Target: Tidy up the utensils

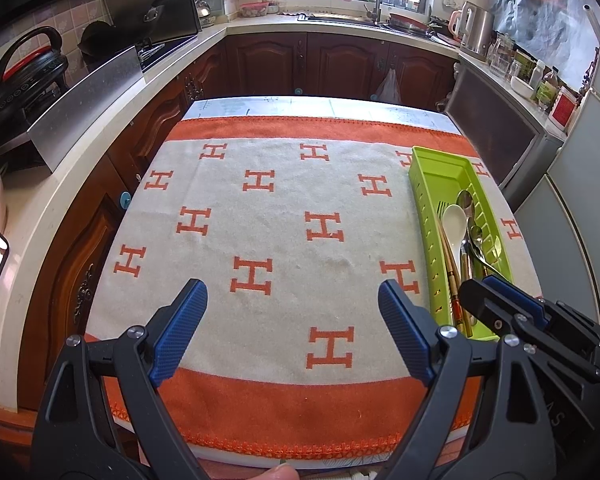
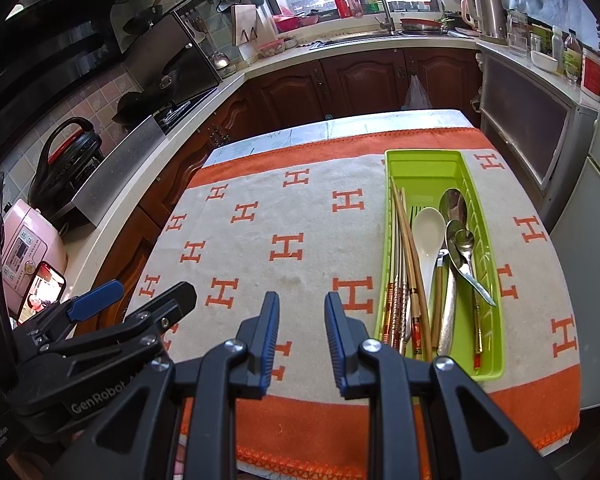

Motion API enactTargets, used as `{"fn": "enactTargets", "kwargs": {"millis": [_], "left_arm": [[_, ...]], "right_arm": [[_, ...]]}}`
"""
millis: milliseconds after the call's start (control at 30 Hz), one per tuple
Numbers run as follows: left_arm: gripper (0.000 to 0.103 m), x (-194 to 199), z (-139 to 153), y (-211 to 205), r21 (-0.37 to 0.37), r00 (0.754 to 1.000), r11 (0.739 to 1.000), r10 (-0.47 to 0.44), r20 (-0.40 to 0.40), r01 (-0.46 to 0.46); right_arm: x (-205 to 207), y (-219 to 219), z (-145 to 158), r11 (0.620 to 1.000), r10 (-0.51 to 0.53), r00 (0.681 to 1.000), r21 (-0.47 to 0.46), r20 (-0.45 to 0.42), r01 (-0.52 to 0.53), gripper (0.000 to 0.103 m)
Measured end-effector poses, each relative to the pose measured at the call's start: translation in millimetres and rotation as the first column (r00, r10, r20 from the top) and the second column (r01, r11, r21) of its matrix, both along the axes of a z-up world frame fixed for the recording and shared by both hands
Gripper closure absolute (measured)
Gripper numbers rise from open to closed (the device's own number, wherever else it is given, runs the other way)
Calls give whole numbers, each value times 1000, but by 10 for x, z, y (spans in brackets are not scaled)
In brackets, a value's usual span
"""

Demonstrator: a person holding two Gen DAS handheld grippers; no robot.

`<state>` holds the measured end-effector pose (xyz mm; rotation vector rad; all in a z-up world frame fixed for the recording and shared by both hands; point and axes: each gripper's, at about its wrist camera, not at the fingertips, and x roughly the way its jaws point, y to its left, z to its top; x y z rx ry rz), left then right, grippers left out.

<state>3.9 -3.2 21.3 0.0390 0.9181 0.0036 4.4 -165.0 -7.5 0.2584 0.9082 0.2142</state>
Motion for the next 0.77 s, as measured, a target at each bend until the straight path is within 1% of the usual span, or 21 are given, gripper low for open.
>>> {"fn": "enactTargets", "kwargs": {"millis": [767], "left_arm": [[17,-79,-12,28,0,1000,1000,1,2,-1]], "right_arm": [[-18,-1,7,1000,-1,1000,-1,2,1,80]]}}
